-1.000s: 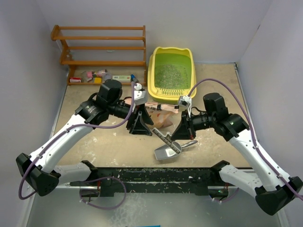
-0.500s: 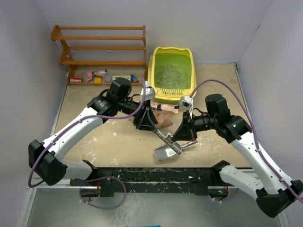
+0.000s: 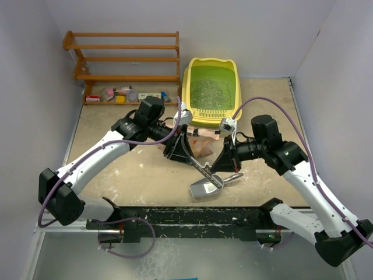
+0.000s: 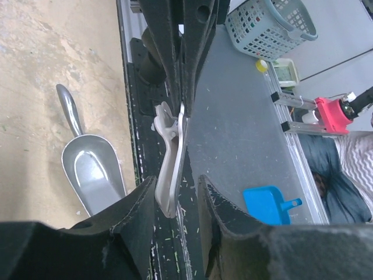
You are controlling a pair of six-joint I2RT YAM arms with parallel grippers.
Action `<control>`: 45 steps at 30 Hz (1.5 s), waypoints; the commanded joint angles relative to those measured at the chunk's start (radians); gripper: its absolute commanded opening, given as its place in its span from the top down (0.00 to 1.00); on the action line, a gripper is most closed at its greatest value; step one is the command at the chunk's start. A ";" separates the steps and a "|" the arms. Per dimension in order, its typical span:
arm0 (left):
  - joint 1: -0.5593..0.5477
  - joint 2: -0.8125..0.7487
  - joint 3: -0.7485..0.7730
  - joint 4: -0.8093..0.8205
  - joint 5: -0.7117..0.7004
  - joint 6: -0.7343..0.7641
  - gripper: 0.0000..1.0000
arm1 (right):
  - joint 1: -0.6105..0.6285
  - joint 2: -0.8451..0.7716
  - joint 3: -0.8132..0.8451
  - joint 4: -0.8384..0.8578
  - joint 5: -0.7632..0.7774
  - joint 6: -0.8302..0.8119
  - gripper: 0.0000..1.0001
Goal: Fill the litter box with clean litter
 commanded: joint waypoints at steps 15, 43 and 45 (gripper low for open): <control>0.005 0.013 -0.042 0.132 0.066 -0.045 0.91 | 0.004 -0.004 0.013 0.058 0.009 0.029 1.00; 0.005 -0.020 -0.096 0.163 0.061 -0.048 1.00 | 0.004 0.031 0.017 0.013 0.060 -0.014 0.47; 0.004 -0.020 -0.098 0.180 0.060 -0.064 1.00 | 0.004 0.032 0.011 0.025 0.047 -0.016 0.48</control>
